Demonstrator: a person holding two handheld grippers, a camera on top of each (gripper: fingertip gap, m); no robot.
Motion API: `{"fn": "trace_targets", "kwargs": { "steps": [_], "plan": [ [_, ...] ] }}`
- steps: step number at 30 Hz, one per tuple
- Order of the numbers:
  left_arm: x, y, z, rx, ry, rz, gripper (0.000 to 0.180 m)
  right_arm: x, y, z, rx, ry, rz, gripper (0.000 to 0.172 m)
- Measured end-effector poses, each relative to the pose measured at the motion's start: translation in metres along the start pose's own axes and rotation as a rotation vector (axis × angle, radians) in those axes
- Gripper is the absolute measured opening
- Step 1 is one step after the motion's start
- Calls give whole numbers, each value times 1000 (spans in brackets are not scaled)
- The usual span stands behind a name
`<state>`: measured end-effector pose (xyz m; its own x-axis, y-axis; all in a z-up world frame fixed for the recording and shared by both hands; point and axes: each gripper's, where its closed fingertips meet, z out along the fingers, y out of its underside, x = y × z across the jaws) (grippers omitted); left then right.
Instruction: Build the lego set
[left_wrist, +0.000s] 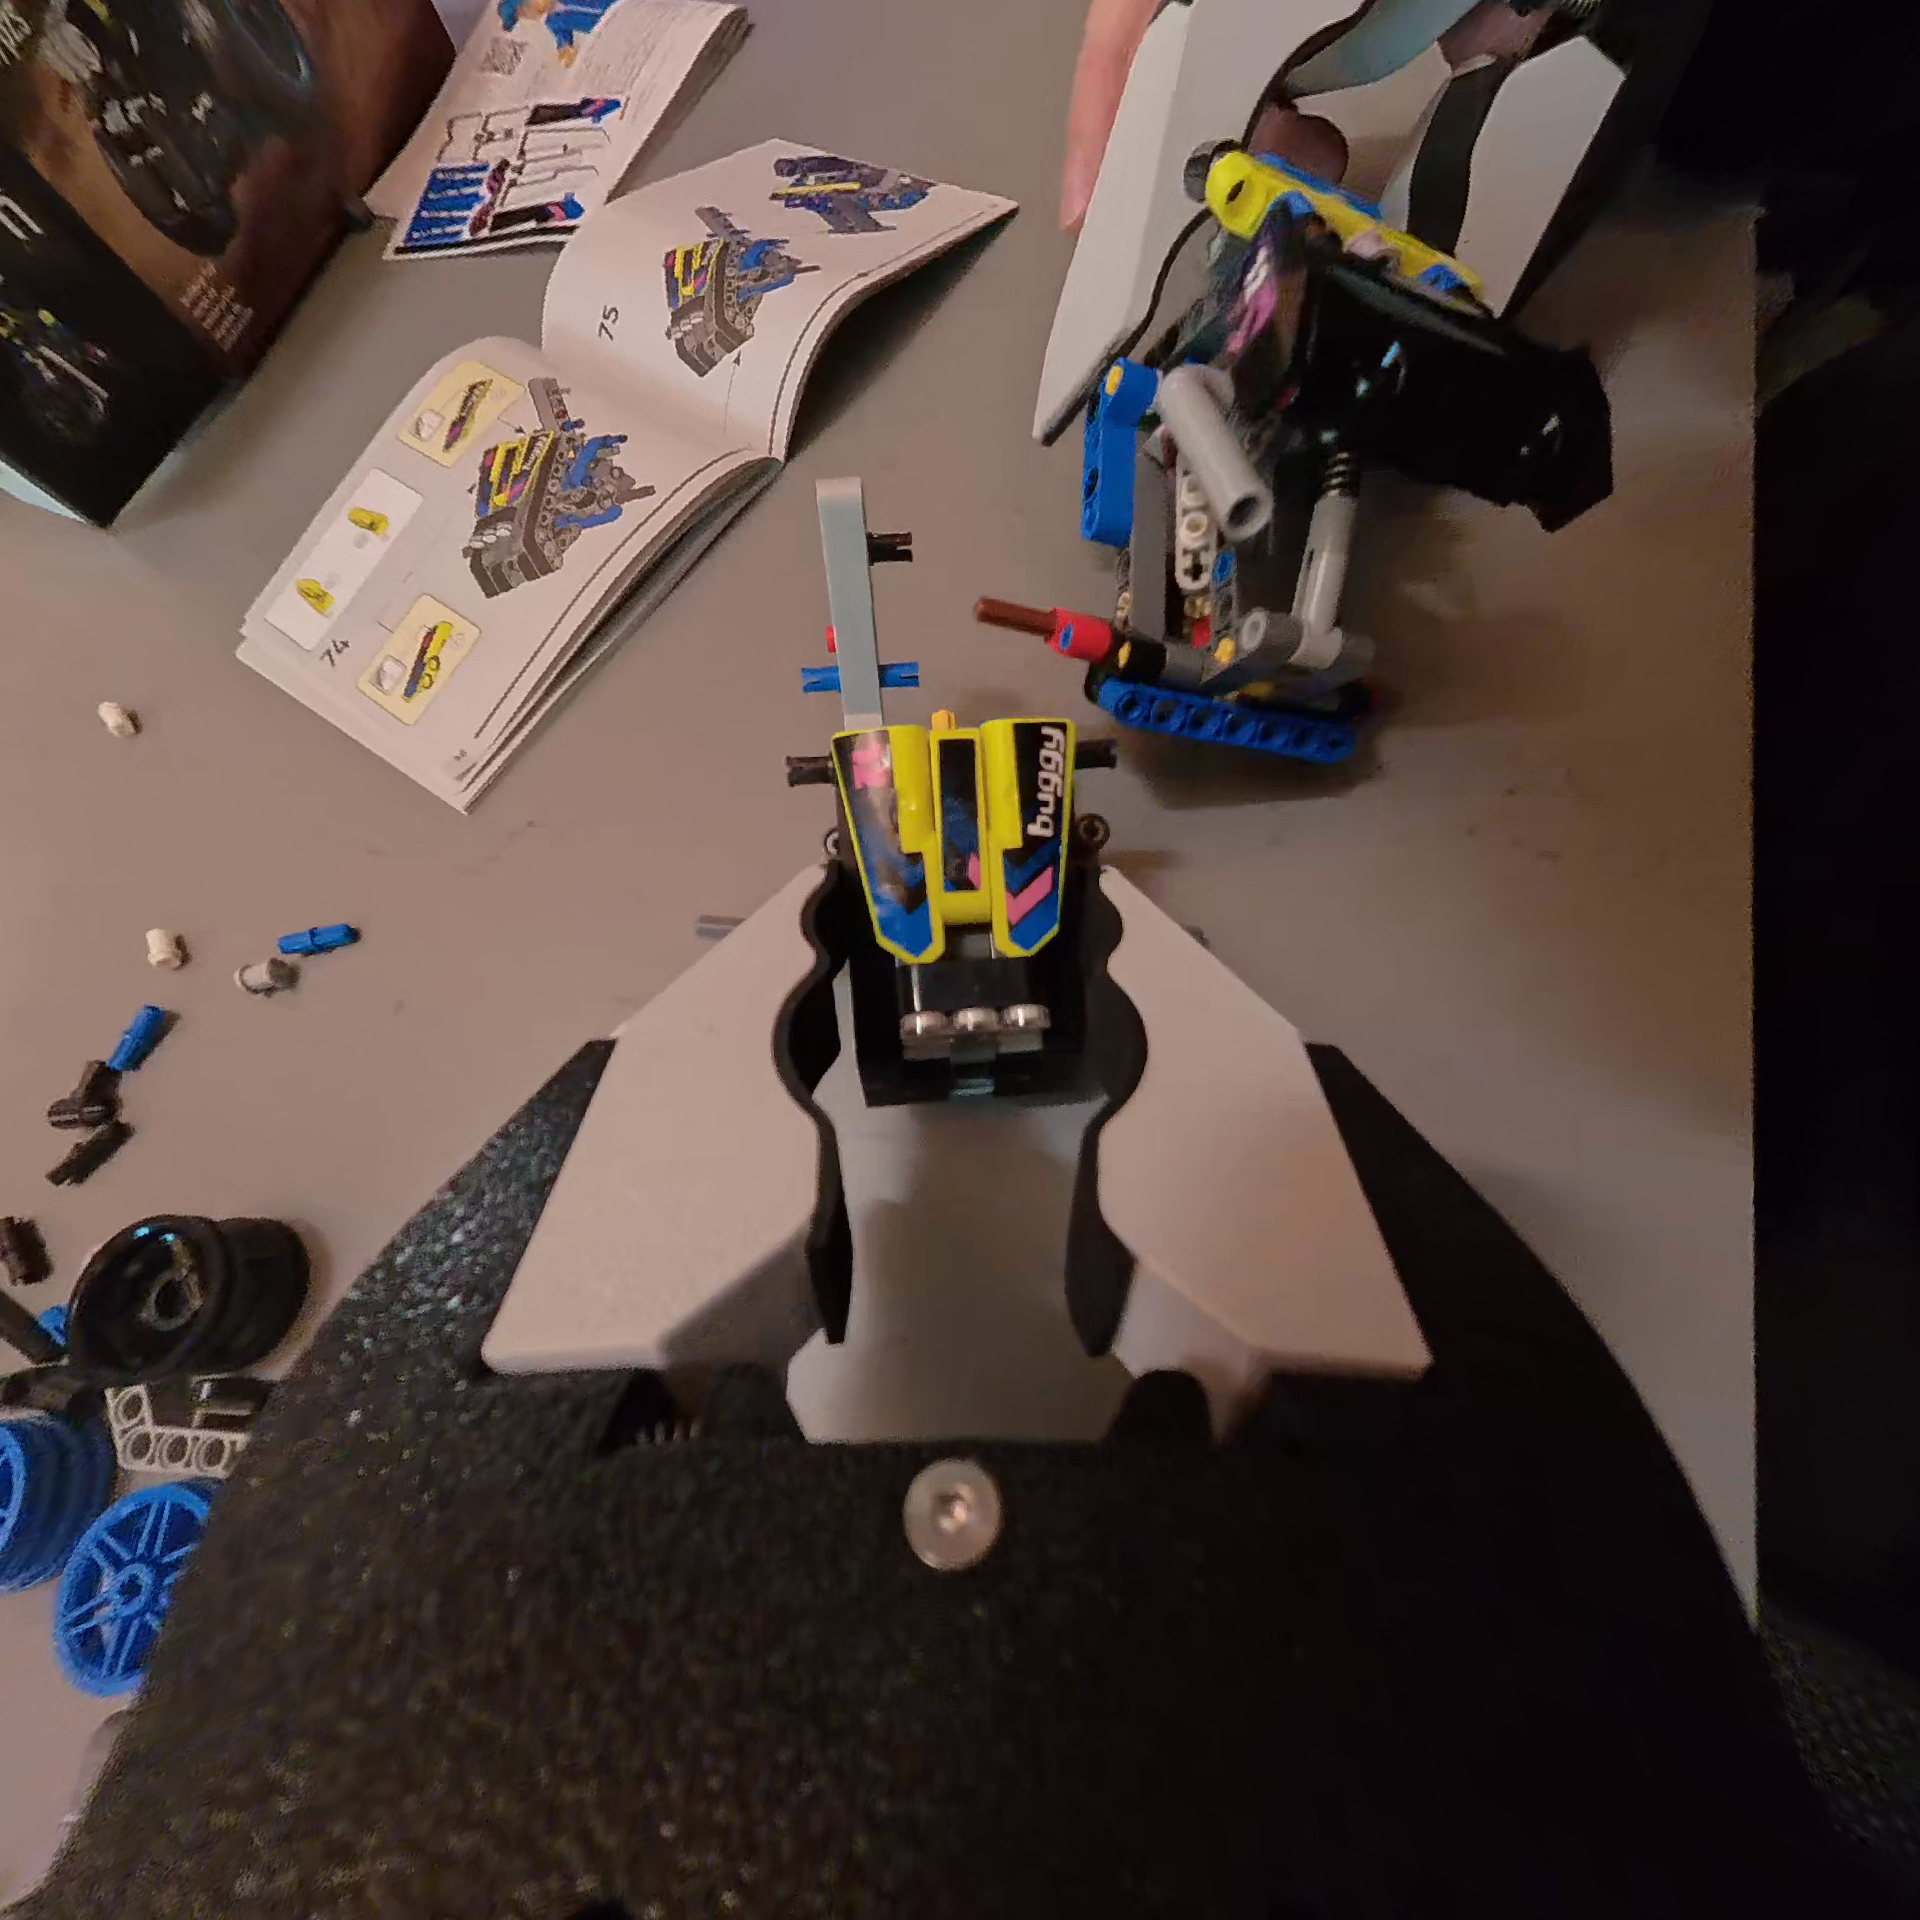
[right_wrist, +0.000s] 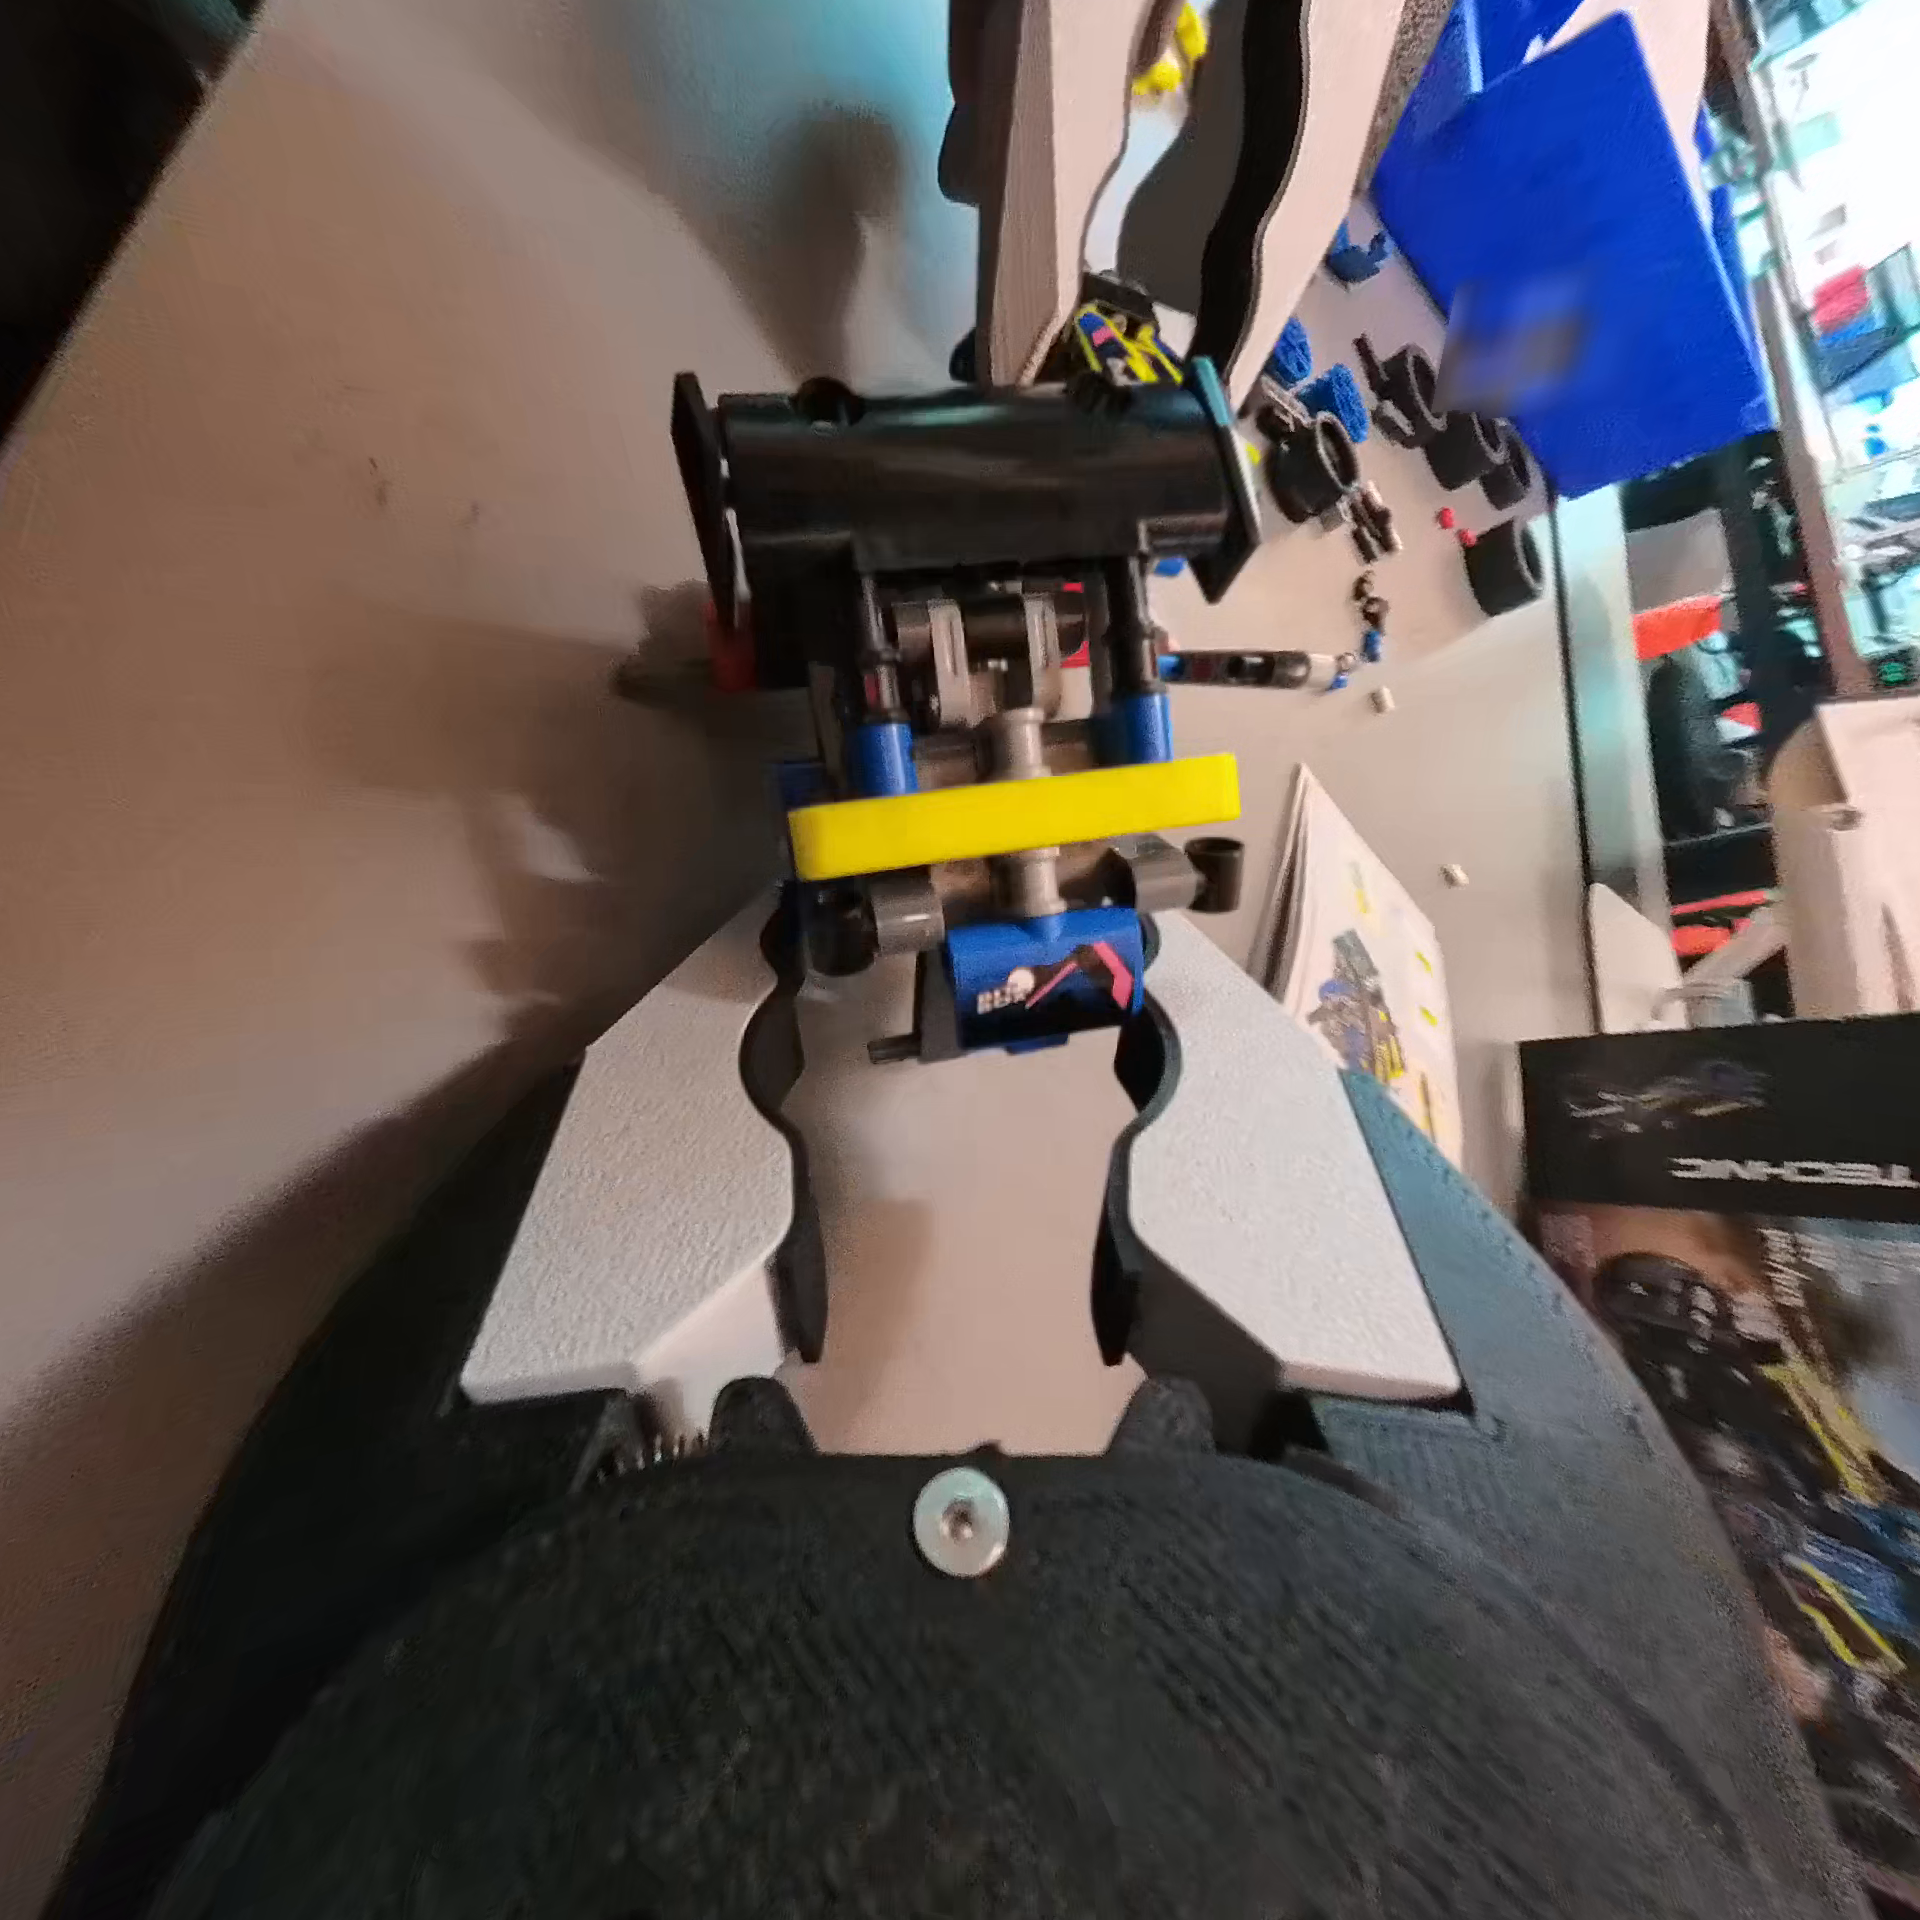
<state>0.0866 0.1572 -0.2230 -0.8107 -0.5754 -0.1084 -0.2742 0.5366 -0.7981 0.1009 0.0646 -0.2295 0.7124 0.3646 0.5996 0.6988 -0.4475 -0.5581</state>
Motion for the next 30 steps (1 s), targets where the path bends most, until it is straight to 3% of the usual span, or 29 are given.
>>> {"fn": "trace_targets", "kwargs": {
  "steps": [9,14,30],
  "plan": [
    [-6,2,-6,58,-22,-14,41,0,4,-3,-19,-20,141,58],
    [-5,-5,-7,129,-2,3,41,2,2,-3,53,-28,220,58],
    [2,-18,-2,42,-45,117,41,12,8,-9,175,108,75,57]
  ]
}}
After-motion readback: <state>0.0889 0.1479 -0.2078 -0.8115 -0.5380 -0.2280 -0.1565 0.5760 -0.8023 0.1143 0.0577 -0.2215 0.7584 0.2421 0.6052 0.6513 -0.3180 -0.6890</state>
